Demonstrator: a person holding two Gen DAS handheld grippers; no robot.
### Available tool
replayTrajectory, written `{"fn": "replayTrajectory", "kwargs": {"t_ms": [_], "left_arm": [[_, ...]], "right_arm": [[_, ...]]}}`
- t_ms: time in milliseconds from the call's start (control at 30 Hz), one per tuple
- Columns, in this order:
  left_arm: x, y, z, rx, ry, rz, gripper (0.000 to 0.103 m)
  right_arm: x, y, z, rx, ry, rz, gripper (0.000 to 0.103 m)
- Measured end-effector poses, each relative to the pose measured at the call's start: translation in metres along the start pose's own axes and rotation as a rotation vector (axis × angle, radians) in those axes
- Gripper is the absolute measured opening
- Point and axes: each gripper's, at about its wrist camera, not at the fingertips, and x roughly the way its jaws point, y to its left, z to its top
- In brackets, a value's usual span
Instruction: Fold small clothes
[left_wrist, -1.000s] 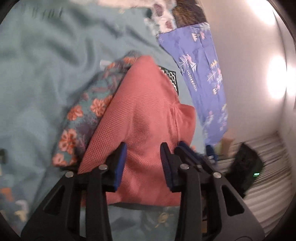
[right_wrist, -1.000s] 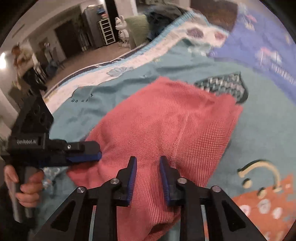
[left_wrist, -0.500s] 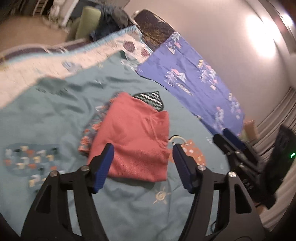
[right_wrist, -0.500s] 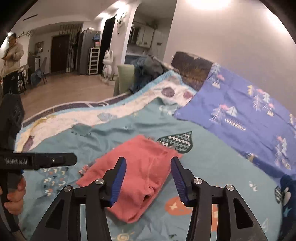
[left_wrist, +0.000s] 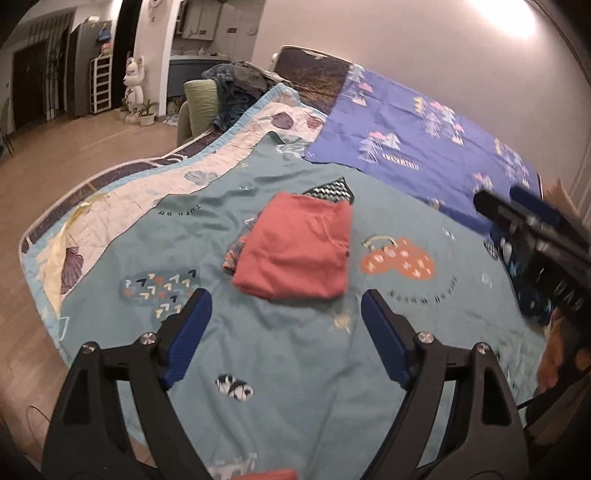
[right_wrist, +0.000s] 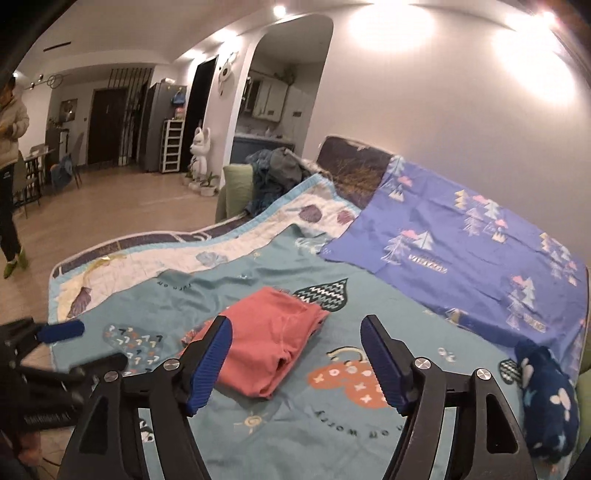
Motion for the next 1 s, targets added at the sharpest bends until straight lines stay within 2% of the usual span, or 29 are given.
{"fn": "replayTrajectory", "kwargs": {"t_ms": [133, 300, 367, 533, 600, 700, 833, 1000], "left_arm": [[-0.027, -0.023, -0.010, 0.057, -0.032, 0.025, 0.083], [-0.057, -0.045, -0.021, 0.086, -0.074, 0.006, 0.084], [-0.067, -0.051, -0.023, 0.084, -0.097, 0.011, 0.091], [-0.091, -0.056, -0.022, 0.051, -0.168, 0.029, 0.099], [-0.098, -0.056, -0.023, 0.031, -0.177, 0.038, 0.102], [-0.106, -0.052, -0.024, -0.016, -0.154, 0.121, 0.102], [-0.114, -0.053, -0.028, -0.018, -0.146, 0.154, 0.102], [-0.122, -0.054, -0.033, -0.018, -0.144, 0.155, 0.102]], "right_arm": [[-0.037, -0.004, 0.001, 0.013, -0.046, -0.018, 0.078], [-0.072, -0.011, 0.000, 0.038, -0.075, -0.026, 0.081], [-0.082, -0.014, -0.003, 0.045, -0.078, -0.031, 0.082], [-0.099, -0.019, -0.011, 0.058, -0.075, -0.043, 0.085], [-0.105, -0.022, -0.013, 0.076, -0.064, -0.041, 0.090], [-0.108, -0.026, -0.018, 0.102, -0.010, -0.037, 0.100], [-0.117, -0.028, -0.024, 0.123, 0.027, -0.030, 0.102], [-0.130, -0.037, -0.029, 0.159, 0.035, -0.023, 0.103]]}}
